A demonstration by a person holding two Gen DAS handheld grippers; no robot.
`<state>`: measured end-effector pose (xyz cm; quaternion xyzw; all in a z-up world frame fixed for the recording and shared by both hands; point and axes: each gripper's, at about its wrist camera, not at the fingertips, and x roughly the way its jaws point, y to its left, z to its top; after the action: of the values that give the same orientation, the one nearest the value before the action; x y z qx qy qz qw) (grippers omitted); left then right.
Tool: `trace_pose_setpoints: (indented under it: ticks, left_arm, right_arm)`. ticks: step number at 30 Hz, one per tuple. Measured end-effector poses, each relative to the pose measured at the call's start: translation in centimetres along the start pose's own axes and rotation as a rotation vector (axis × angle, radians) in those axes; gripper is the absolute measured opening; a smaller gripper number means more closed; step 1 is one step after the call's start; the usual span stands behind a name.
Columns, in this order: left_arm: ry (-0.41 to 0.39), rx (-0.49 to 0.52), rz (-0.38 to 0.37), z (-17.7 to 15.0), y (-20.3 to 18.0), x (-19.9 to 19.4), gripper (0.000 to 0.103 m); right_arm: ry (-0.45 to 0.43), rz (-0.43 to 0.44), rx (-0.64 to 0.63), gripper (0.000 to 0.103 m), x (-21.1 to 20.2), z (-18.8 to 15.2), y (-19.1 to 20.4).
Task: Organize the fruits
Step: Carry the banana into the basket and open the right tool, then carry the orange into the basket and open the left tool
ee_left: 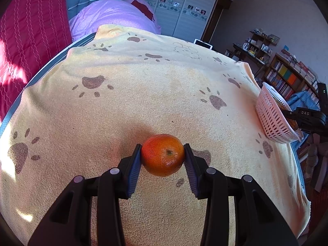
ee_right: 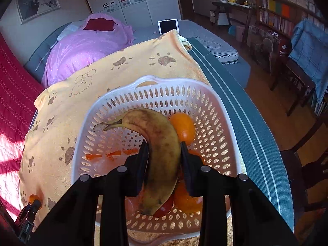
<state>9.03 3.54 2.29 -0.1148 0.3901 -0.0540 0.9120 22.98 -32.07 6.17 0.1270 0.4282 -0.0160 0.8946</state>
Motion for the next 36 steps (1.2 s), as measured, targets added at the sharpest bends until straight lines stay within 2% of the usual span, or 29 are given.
trace_pose_setpoints:
  ticks: [4,10,17,24,30,34,36]
  left_arm:
    - [0.0,-0.005,0.0,0.0,0.1,0.1,0.041]
    - [-0.001,-0.002,0.001,-0.1,0.0,0.1,0.041]
    - [-0.003,0.001,0.011,-0.2,-0.1,0.0,0.041]
    - [-0.005,0.048,0.021,0.0,-1.6,-0.5,0.041]
    - [-0.022,0.102,-0.006,0.5,-4.3,-1.6,0.041]
    - [-0.037,0.134,-0.025,0.9,-6.3,-2.3,0.041]
    - [-0.043,0.148,-0.031,1.0,-7.3,-2.5,0.041]
  right_arm:
    - [-0.024,0.021,0.034,0.037,-0.4,0.2,-0.4]
    - [-0.101,0.032,0.032,0.038,-2.7,0.2,-0.4]
    - [-0.167,0.056,0.039,0.038,-5.0,-1.4,-0.6]
    - [-0.255,0.023,0.038,0.038,-7.5,-3.3,-1.7]
    - [-0.23,0.047,0.032,0.038,-7.2,-3.7,-2.9]
    - [-0.199,0.012,0.02,0.038,-5.7,-3.1,-3.1]
    - [-0.193,0.022,0.035,0.038,-5.1,-2.4,-3.5]
